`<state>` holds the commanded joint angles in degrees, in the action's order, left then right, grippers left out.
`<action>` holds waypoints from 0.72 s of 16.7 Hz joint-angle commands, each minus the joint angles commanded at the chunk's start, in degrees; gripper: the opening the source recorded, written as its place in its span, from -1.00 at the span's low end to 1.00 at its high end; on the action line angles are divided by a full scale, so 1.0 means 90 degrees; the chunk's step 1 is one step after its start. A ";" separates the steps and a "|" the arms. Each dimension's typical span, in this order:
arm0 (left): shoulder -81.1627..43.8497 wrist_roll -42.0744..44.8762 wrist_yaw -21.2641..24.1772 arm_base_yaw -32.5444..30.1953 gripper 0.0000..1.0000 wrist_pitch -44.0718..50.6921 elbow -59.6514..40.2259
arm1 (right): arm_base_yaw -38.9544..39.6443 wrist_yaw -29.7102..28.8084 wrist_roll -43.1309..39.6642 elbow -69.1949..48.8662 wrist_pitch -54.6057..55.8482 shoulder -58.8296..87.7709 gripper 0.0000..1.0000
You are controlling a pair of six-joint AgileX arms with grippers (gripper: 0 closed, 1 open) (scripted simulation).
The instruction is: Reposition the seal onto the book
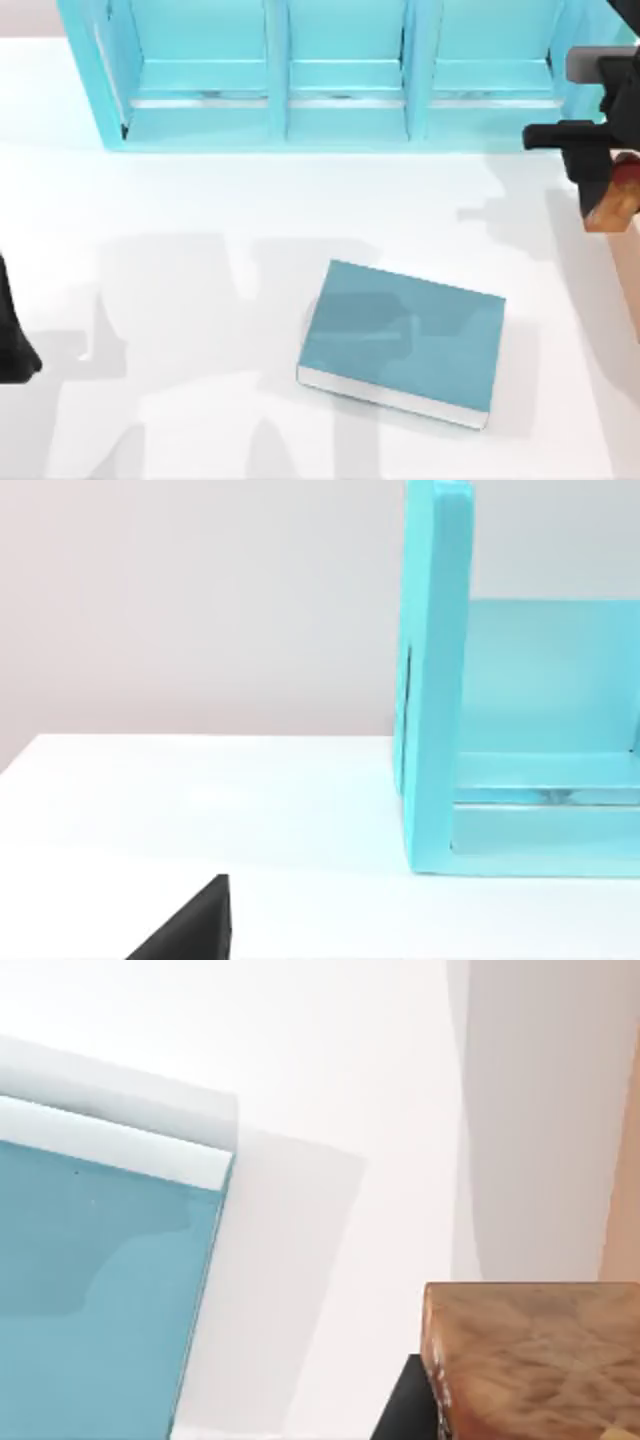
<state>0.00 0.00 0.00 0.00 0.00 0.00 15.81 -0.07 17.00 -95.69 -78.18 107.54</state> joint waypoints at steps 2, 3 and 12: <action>0.0000 0.0000 0.0000 0.0000 1.00 0.0000 0.0000 | 0.0585 -0.0003 0.0588 0.0052 0.0270 0.0227 -1.00; 0.0000 0.0000 0.0000 0.0000 1.00 0.0000 0.0000 | 0.0897 -0.0005 0.0902 0.0083 0.0417 0.0346 -1.00; 0.0000 0.0000 0.0000 0.0000 1.00 0.0000 0.0000 | 0.2722 -0.0019 0.2738 0.0302 0.1306 0.1001 -1.00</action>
<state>0.00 0.00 0.00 0.00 0.00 0.00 40.31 -0.24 41.64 -92.97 -66.42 116.54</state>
